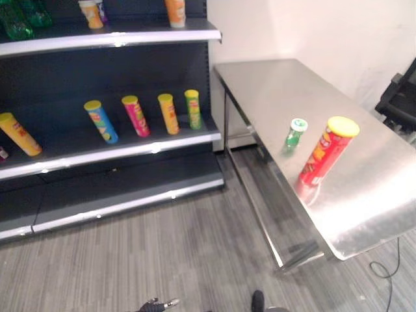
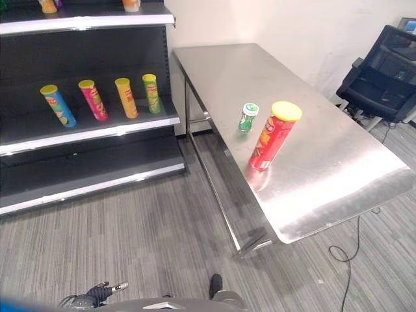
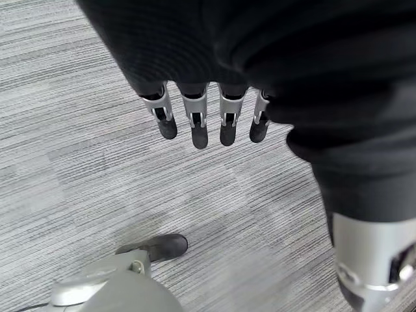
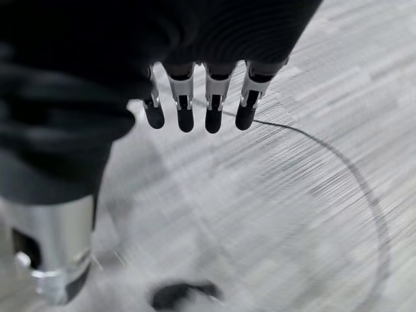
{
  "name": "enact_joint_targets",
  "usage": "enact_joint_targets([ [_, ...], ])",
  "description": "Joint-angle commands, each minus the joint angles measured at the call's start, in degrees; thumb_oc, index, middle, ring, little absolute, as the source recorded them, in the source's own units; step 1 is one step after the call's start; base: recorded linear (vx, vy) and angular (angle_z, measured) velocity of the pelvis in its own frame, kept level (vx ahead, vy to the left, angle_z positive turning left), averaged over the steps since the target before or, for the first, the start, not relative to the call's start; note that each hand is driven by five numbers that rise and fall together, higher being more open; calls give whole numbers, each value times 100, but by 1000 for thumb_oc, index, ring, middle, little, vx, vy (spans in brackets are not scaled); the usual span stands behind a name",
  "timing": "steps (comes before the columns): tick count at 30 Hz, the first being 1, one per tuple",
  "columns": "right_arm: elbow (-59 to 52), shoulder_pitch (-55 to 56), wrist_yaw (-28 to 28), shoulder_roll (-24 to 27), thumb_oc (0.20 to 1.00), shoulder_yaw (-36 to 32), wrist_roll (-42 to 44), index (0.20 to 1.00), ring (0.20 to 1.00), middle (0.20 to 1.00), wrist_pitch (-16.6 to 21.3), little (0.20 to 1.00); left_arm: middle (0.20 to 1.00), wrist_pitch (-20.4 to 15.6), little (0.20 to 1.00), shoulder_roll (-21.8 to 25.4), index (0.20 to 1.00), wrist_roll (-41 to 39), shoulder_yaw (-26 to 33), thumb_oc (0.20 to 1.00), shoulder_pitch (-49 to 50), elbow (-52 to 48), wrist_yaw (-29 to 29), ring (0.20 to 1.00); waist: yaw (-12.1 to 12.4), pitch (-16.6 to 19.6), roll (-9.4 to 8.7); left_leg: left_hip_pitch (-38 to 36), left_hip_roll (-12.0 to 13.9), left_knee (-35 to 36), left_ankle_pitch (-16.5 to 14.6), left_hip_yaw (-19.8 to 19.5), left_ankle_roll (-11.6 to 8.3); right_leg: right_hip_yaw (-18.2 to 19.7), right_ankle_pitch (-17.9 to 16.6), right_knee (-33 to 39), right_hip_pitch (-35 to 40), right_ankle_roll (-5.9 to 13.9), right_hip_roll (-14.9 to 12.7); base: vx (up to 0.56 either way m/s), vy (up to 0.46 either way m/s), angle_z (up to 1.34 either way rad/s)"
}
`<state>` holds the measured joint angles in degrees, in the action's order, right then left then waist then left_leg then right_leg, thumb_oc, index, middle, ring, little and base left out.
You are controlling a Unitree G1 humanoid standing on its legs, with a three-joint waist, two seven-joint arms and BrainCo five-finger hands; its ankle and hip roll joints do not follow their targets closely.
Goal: Put the goods on the table back onto the shelves and tidy them up.
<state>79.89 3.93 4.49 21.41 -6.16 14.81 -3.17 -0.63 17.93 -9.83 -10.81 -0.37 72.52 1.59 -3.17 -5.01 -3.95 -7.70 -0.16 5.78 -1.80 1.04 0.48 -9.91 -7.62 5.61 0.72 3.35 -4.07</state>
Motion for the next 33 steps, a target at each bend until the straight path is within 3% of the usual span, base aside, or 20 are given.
enact_joint_targets([
  [1, 561, -128, 162, 802, 1000, -293, 619, 1000, 1000, 1000, 23, 1000, 1000, -78, 1000, 132, 1000, 189, 119, 1000, -333, 113, -39, 1000, -122, -66, 13, 192, 273, -133, -219, 304, -301, 201, 946, -154, 333, 501, -150, 77, -7, -5],
  [3, 421, 19, 324, 1548, 1000, -1015, 848, 1000, 1000, 1000, 70, 1000, 1000, -71, 1000, 130, 1000, 272, 148, 1000, -315, 117, -15, 1000, -218, -7, 22, 124, 304, -96, -250, 343, -334, 220, 970, -135, 378, 513, -139, 89, 5, -2],
  [4, 412, 32, 325, 1553, 1000, -1029, 846, 1000, 1000, 1000, 66, 1000, 1000, -71, 1000, 121, 1000, 272, 140, 1000, -317, 118, -13, 1000, -208, -10, 31, 119, 306, -95, -253, 345, -335, 221, 970, -135, 382, 513, -136, 44, 12, -5],
  [5, 229, 123, 447, 1930, 1000, -1432, 958, 1000, 1000, 1000, 112, 1000, 1000, -58, 1000, 99, 1000, 282, 178, 1000, -281, 105, 5, 1000, -251, 8, 26, 109, 305, -92, -240, 365, -341, 241, 958, -142, 377, 519, -141, 45, 13, -11],
  [9, -1698, 516, 1010, 2793, 1000, -2434, 719, 1000, 1000, 1000, 414, 1000, 1000, -29, 1000, -45, 1000, 291, 331, 1000, -141, 88, 86, 1000, -376, 56, 64, 68, 324, -78, -278, 402, -363, 270, 976, -136, 393, 546, -143, 32, 13, -6],
  [10, -1712, 532, 1013, 2788, 1000, -2446, 715, 1000, 1000, 1000, 407, 1000, 1000, -29, 1000, -46, 1000, 291, 324, 1000, -140, 90, 86, 1000, -372, 71, 72, 60, 331, -78, -315, 398, -366, 269, 1000, -126, 406, 552, -136, 14, 13, -11],
  [11, -2862, 597, 1267, 2960, 1000, -2682, 435, 1000, 1000, 1000, 573, 1000, 1000, -25, 1000, -102, 1000, 305, 369, 1000, -76, 33, 116, 1000, -393, 82, 97, 52, 329, -78, -334, 437, -370, 291, 1010, -128, 400, 559, -138, 33, 11, -18],
  [14, -4182, 446, 1419, 3108, 1000, -2810, 277, 1000, 1000, 1000, 914, 1000, 1000, -38, 1000, -149, 1000, 313, 361, 1000, -7, -77, 123, 1000, -390, 75, 133, 44, 349, -78, -346, 470, -373, 329, 1021, -137, 386, 555, -144, -2, 0, -16],
  [15, -4760, 228, 1234, 3266, 1000, -2676, 283, 1000, 1000, 1000, 1073, 1000, 1000, -52, 1000, -139, 1000, 326, 306, 1000, 45, -161, 81, 1000, -348, 77, 134, 40, 361, -78, -341, 487, -377, 332, 1024, -130, 383, 549, -145, -7, -7, -3],
  [21, -5667, -397, 766, 3541, 1000, -2013, 385, 1000, 1000, 1000, 1333, 1000, 1000, -94, 1000, -86, 1000, 374, 182, 1000, 165, -426, -49, 1000, -244, 74, 133, 31, 381, -78, -325, 527, -403, 325, 1026, -99, 425, 538, -132, -9, -3, -3],
  [22, -5940, -899, 378, 3682, 1000, -1352, 486, 1000, 1000, 1000, 1367, 1000, 1000, -119, 1000, -51, 1000, 354, 115, 1000, 211, -458, -93, 1000, -121, 74, 119, 23, 394, -78, -302, 523, -429, 281, 1031, -96, 448, 523, -129, -11, -19, 3],
  [27, -5915, -1499, 139, 3893, 1000, -609, 389, 1000, 1000, 1000, 1286, 1000, 1000, -109, 1000, -40, 1000, 357, 32, 1000, 276, -497, -142, 1000, -42, 74, 104, 30, 418, -78, -275, 504, -461, 221, 1050, -91, 476, 504, -128, -4, -21, 7],
  [28, -5777, -1950, 27, 4014, 1000, -74, 284, 1000, 1000, 1000, 1233, 1000, 1000, -111, 1000, -33, 1000, 363, -63, 1000, 300, -472, -165, 1000, 46, 70, 87, 36, 430, -78, -256, 488, -483, 172, 1063, -89, 498, 491, -129, -4, -30, 12],
  [33, -5327, -3136, -130, 4060, 1000, 1176, 388, 1000, 1000, 1000, 1205, 1000, 1000, -128, 1000, -69, 1000, 288, -185, 1000, 322, -489, -147, 1000, 154, 47, 84, 50, 452, -78, -199, 445, -529, 61, 1081, -79, 551, 461, -123, -7, -37, 11],
])
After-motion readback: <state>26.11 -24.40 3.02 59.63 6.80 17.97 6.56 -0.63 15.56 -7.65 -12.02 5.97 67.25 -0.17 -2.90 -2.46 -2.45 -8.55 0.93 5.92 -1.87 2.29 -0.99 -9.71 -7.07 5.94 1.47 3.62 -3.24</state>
